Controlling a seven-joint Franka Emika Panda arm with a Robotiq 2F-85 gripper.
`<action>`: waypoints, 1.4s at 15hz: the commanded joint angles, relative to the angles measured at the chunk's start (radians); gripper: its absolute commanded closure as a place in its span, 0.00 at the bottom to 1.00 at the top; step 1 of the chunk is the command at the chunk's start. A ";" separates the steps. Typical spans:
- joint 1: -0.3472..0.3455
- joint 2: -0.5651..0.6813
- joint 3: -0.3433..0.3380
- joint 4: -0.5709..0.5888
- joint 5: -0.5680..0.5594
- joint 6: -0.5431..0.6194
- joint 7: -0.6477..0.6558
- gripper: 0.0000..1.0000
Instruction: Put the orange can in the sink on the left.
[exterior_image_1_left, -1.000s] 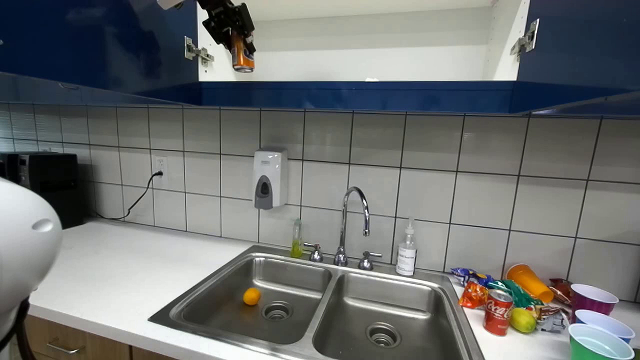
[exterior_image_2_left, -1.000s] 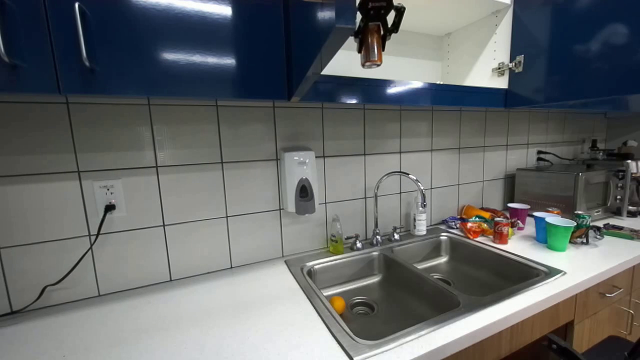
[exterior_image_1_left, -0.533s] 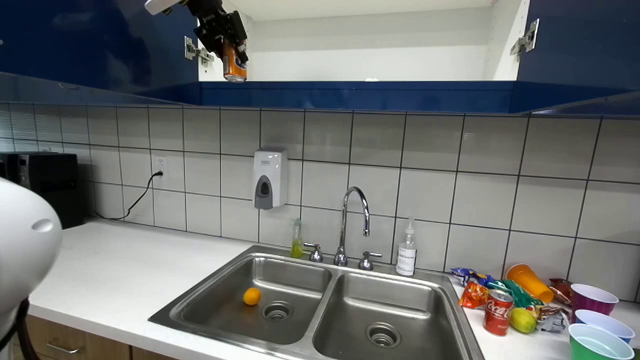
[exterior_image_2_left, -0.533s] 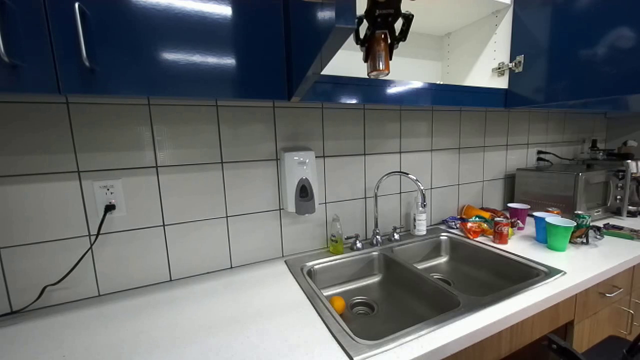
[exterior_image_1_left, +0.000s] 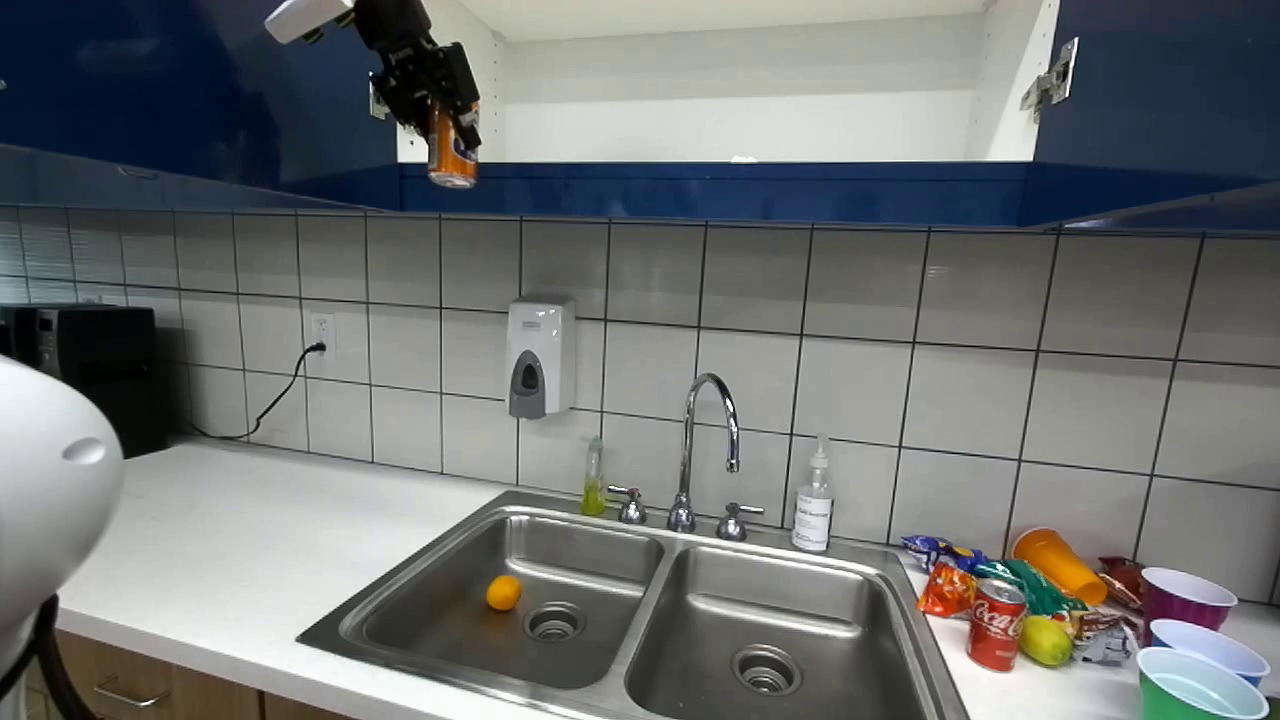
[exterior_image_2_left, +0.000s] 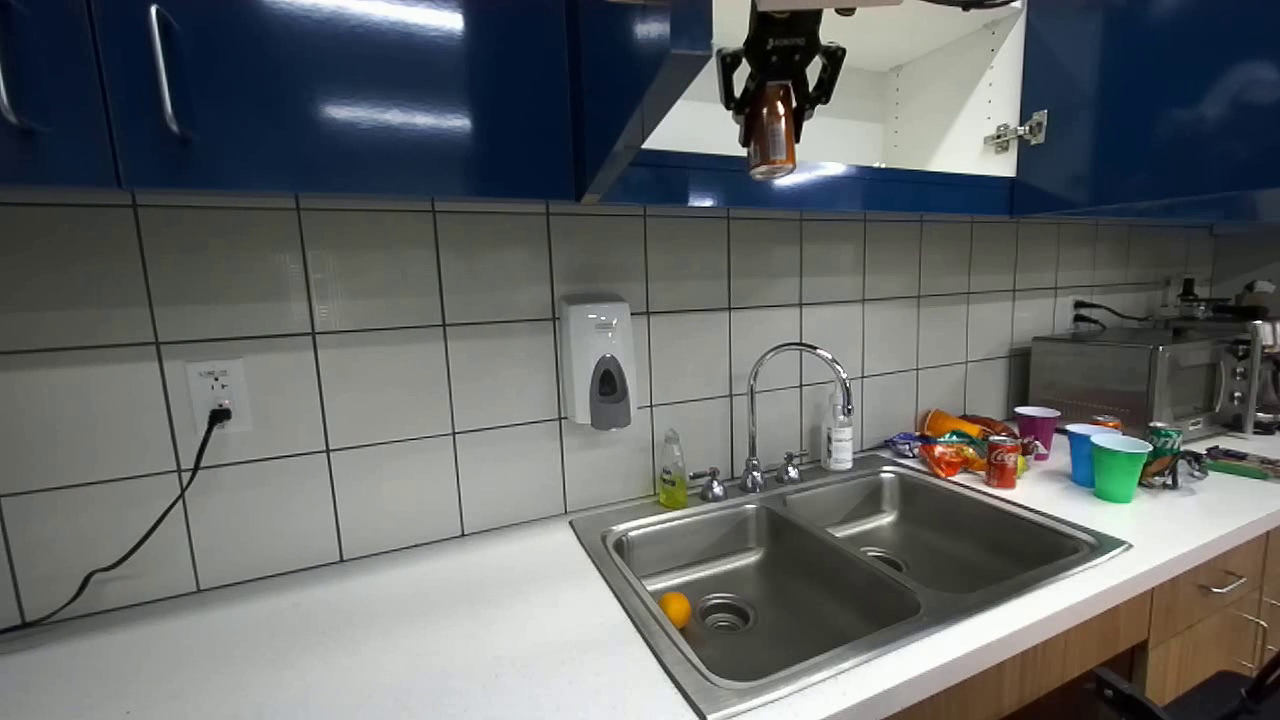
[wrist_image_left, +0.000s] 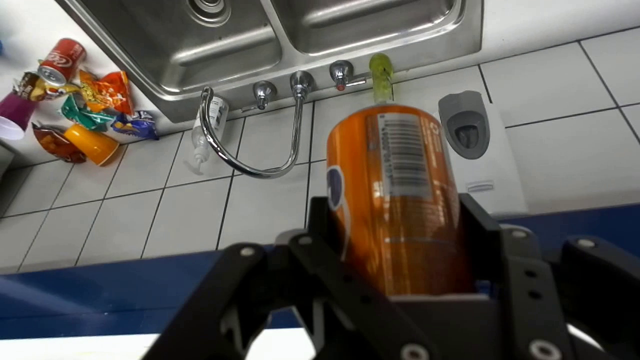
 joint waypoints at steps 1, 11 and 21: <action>-0.028 -0.052 0.020 -0.059 0.028 0.007 -0.001 0.62; -0.020 -0.036 0.027 -0.172 0.057 0.018 -0.018 0.62; -0.015 0.007 0.034 -0.239 0.084 0.050 -0.015 0.62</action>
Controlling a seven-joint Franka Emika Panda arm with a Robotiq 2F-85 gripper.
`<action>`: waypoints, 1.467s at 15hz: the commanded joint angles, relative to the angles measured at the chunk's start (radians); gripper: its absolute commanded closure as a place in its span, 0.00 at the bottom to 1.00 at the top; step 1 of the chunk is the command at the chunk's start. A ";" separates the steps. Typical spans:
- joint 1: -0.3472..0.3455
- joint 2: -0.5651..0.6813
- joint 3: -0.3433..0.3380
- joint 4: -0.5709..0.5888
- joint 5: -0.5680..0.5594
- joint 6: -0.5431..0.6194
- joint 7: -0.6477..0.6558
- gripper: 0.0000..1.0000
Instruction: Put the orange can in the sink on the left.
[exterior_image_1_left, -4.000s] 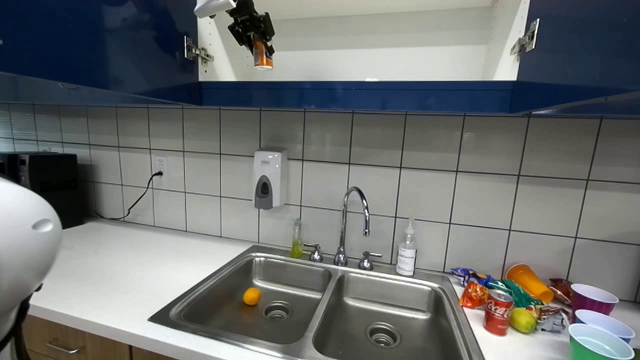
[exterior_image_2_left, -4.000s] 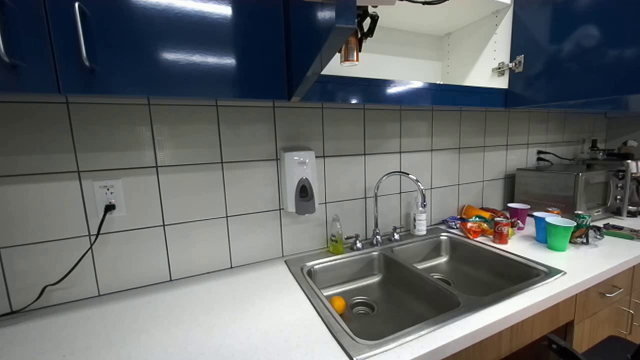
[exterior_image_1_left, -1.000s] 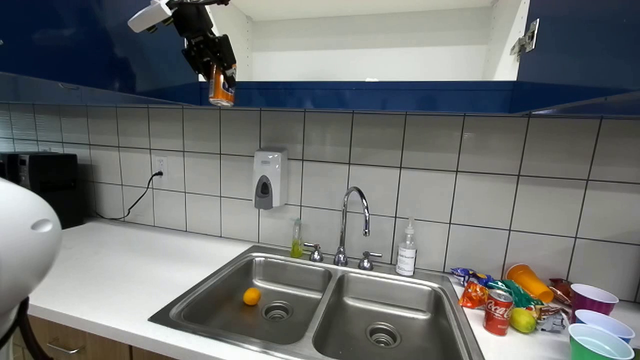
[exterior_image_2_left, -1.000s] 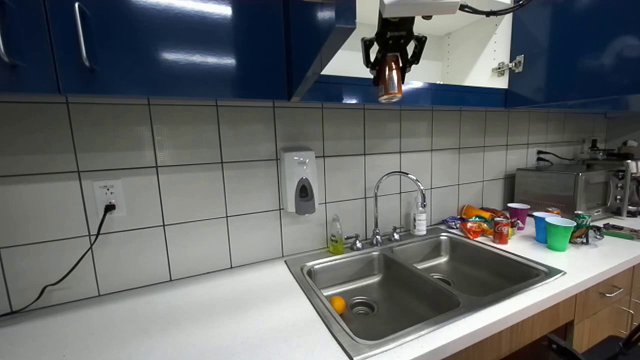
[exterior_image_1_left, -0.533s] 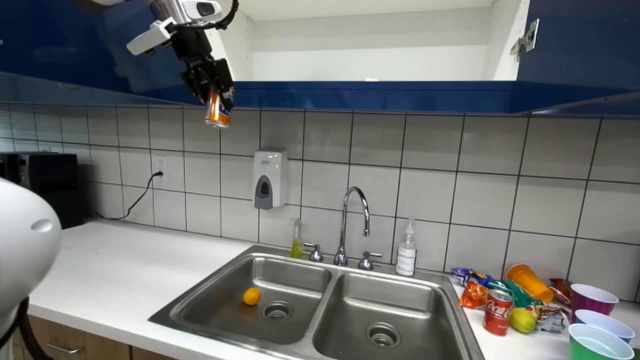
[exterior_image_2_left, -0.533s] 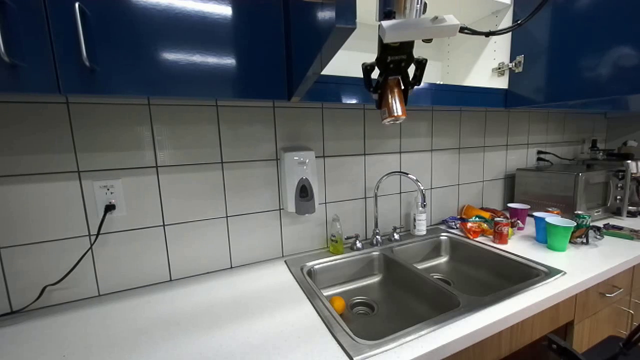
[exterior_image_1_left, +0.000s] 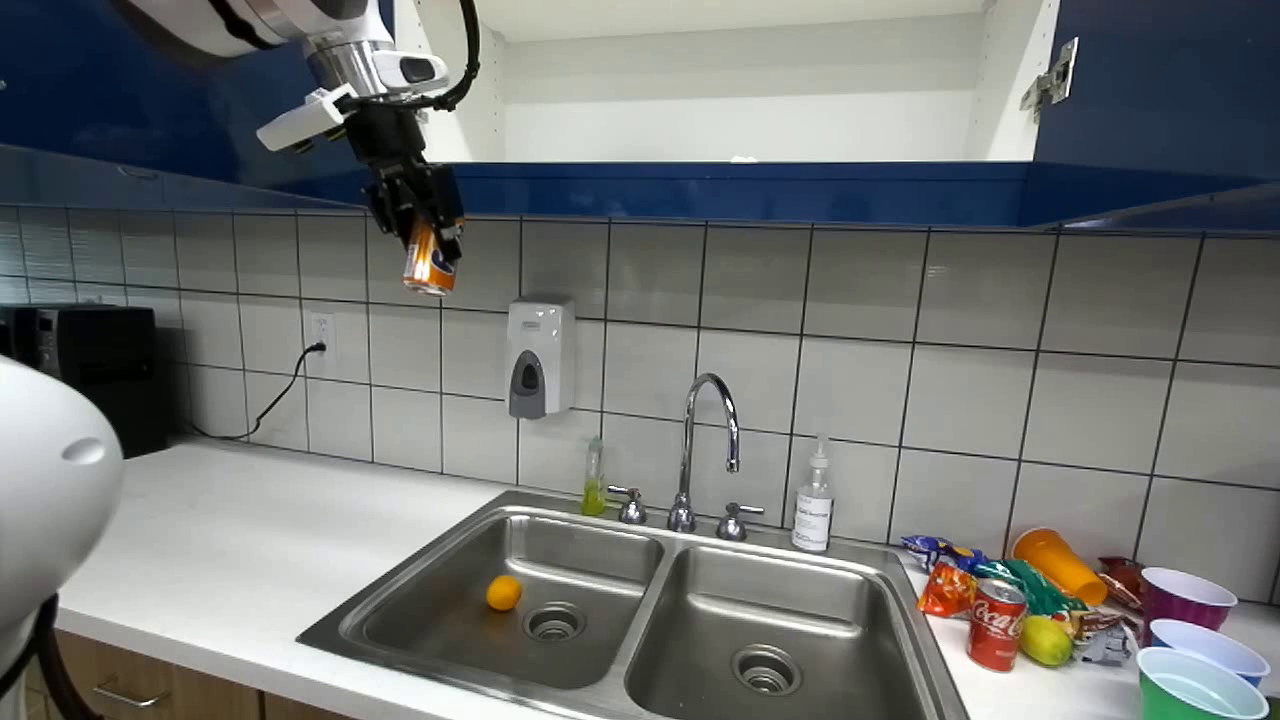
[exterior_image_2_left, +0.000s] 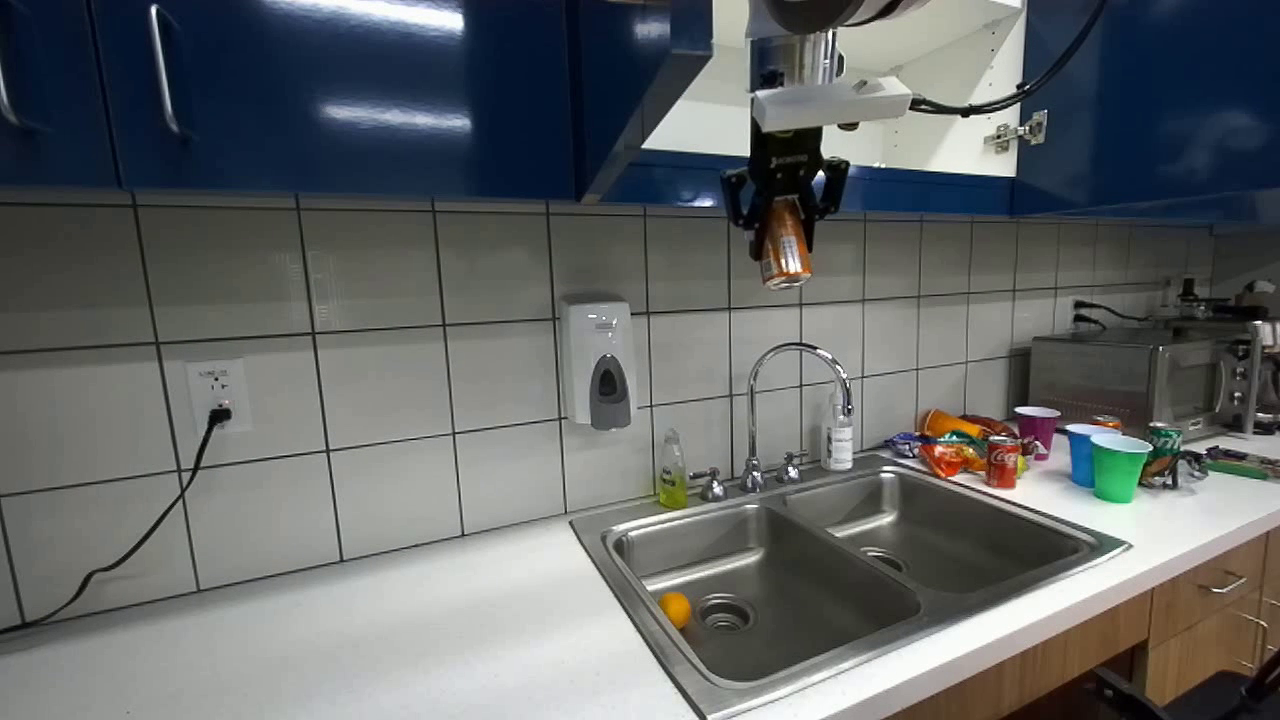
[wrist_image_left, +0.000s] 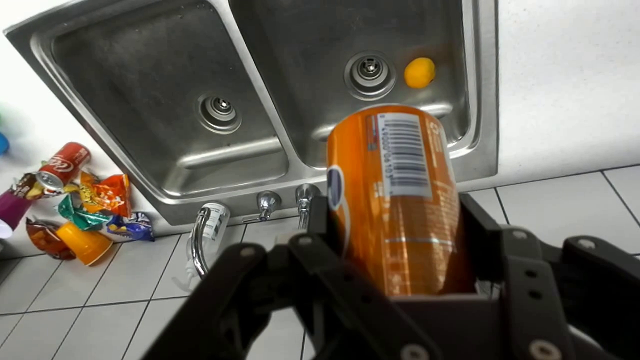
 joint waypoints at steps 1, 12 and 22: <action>-0.015 0.008 0.014 -0.012 0.018 0.030 -0.013 0.62; -0.032 0.112 -0.007 -0.089 0.008 0.187 -0.020 0.62; -0.038 0.276 -0.010 -0.125 -0.033 0.344 -0.015 0.62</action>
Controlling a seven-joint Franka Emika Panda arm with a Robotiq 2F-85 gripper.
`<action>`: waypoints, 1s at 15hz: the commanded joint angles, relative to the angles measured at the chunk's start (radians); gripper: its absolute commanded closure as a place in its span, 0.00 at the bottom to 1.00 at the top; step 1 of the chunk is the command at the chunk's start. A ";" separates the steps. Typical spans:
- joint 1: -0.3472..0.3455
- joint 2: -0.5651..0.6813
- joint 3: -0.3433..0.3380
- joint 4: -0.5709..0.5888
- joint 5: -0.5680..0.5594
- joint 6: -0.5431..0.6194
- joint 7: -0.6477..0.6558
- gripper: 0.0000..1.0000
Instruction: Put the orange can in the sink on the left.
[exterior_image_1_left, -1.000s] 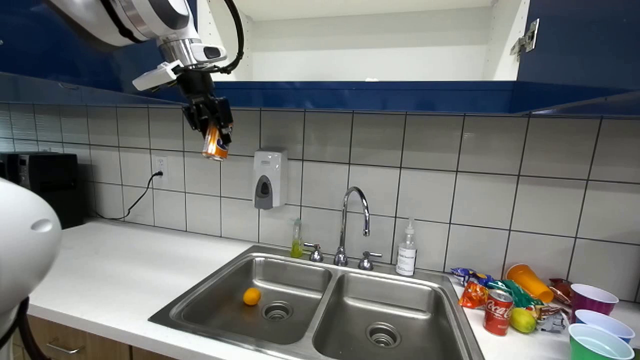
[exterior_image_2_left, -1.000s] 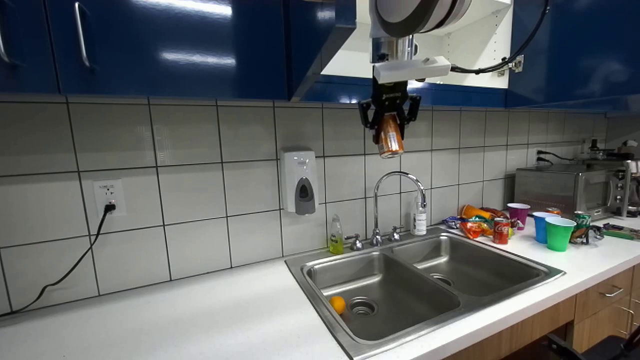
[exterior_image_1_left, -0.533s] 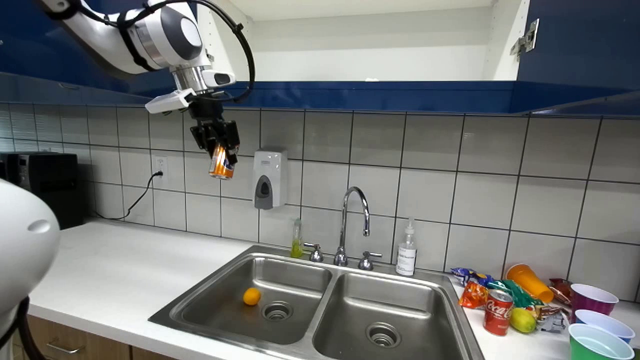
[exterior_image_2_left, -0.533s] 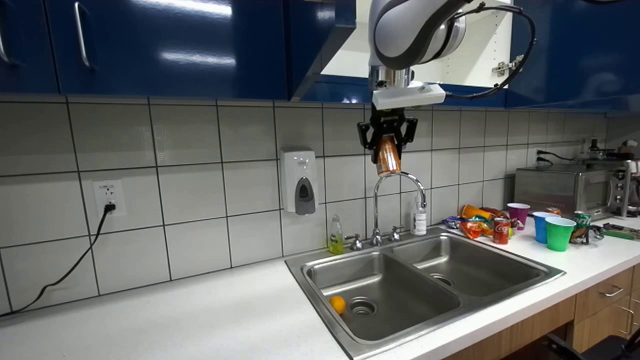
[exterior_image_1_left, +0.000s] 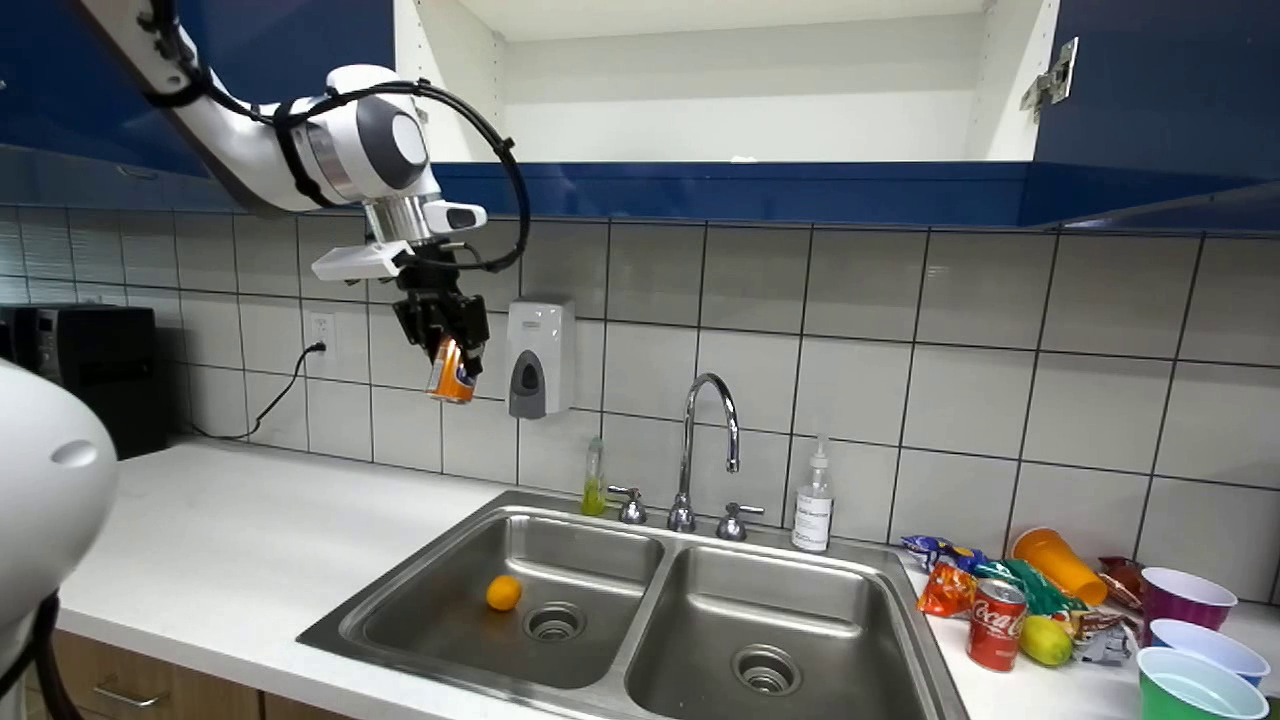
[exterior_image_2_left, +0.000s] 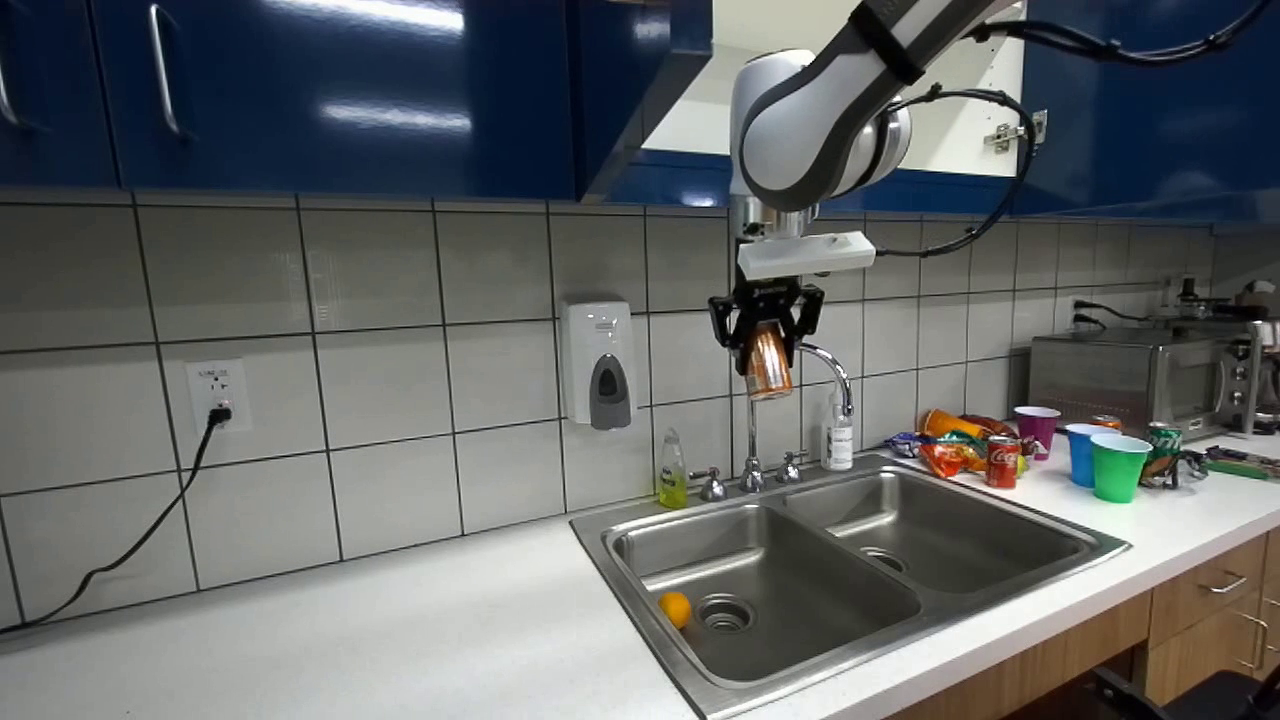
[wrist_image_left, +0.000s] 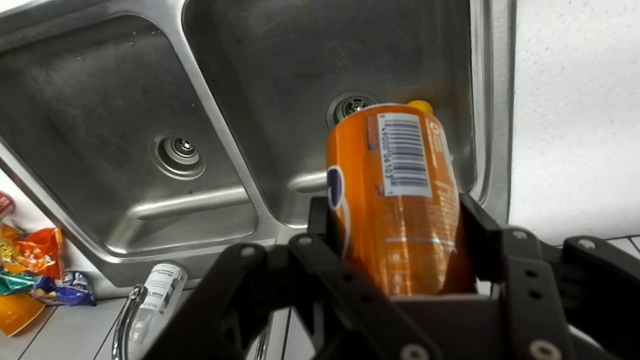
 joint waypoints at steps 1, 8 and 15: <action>-0.012 0.064 0.007 0.010 -0.031 0.053 -0.012 0.62; 0.000 0.223 -0.014 0.020 -0.109 0.171 -0.005 0.62; 0.031 0.367 -0.070 0.040 -0.179 0.275 0.004 0.62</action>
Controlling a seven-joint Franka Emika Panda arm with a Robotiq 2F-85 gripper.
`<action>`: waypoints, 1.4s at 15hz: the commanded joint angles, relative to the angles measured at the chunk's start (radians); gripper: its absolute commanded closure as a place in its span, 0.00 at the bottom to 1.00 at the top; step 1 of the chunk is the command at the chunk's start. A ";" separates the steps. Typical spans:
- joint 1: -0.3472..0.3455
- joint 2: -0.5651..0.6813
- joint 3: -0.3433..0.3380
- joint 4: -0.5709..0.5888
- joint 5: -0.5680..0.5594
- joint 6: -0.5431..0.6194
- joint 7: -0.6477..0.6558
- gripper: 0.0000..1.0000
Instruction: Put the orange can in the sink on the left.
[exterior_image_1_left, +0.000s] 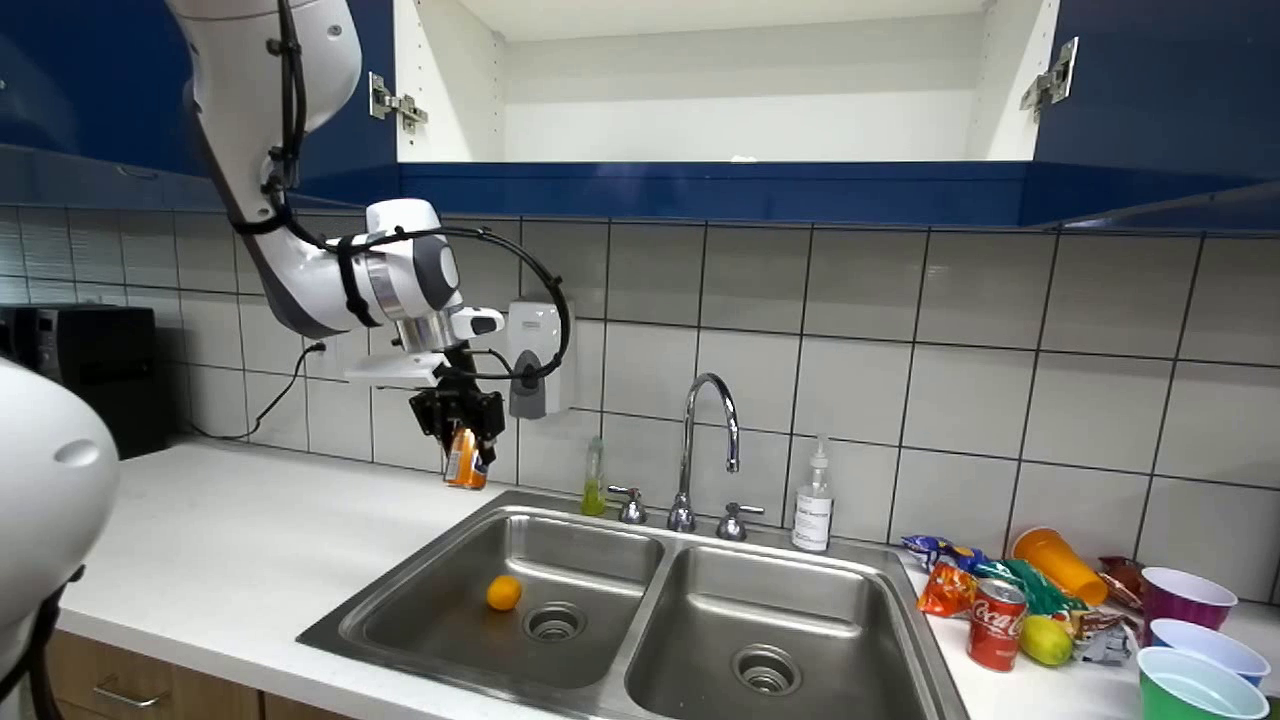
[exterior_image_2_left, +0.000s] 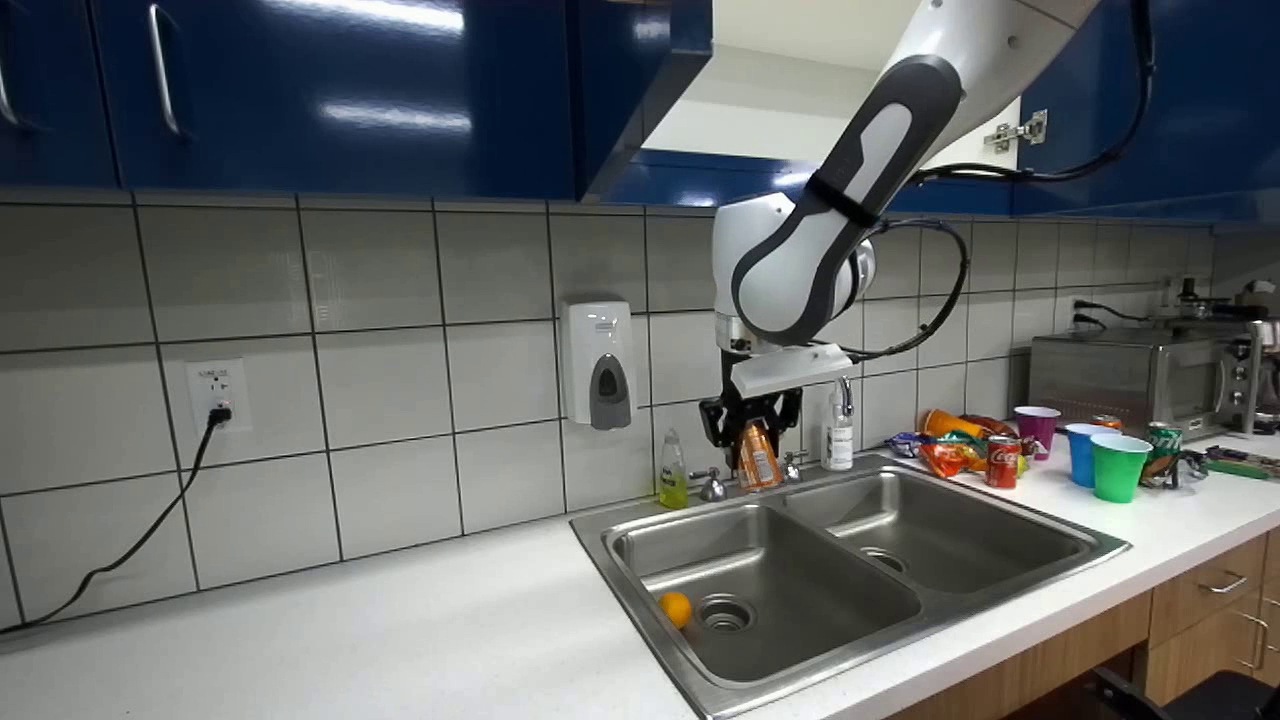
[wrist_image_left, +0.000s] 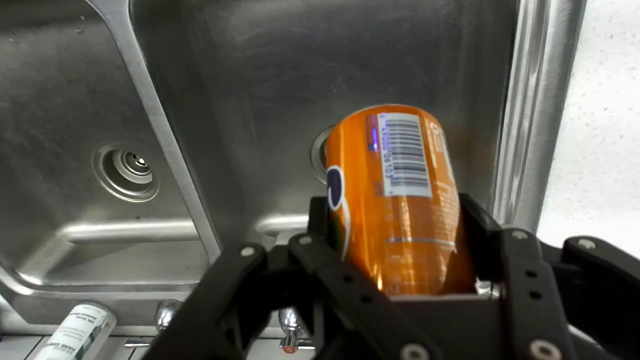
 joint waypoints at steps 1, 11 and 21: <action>0.033 0.071 -0.042 0.041 -0.040 0.040 0.008 0.62; 0.126 0.225 -0.148 0.081 -0.036 0.142 -0.012 0.62; 0.191 0.379 -0.236 0.135 -0.002 0.219 -0.040 0.62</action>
